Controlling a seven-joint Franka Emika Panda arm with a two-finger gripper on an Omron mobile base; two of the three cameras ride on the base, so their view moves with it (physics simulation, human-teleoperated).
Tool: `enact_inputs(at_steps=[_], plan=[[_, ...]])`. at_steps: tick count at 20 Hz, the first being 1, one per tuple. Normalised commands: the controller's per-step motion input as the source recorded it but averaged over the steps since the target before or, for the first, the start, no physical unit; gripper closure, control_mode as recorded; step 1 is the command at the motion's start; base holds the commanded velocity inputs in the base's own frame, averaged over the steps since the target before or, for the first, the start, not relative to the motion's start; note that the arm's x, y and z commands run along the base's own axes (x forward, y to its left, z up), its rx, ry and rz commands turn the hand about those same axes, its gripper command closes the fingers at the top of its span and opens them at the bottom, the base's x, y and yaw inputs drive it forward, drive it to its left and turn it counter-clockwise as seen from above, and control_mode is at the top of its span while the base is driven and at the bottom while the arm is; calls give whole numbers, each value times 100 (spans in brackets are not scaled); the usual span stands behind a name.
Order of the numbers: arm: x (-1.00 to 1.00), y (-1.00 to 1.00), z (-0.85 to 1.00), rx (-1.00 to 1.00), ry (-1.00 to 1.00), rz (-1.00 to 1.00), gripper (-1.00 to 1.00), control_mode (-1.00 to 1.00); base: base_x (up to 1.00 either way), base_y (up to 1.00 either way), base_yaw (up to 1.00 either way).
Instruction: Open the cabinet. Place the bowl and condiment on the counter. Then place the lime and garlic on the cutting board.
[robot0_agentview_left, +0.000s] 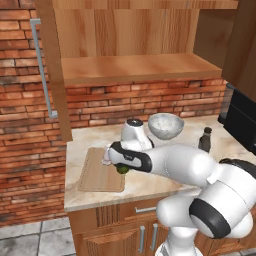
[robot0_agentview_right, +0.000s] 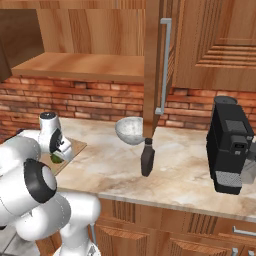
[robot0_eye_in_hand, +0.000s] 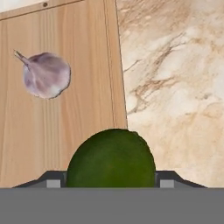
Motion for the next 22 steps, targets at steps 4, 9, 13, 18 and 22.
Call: enact_inputs(at_steps=[4,9,13,18,22], plan=[[1,76,-16,0,10,4,100,-100,0,0,0],[13,31,-3,0,2,0,100,-100,0,0,0],[31,3,0,0,0,0,-100,-100,0,0,0],[24,0,-1,0,0,0,-100,-100,0,0,0],[0,0,2,2,0,0,-100,-100,0,0,0]])
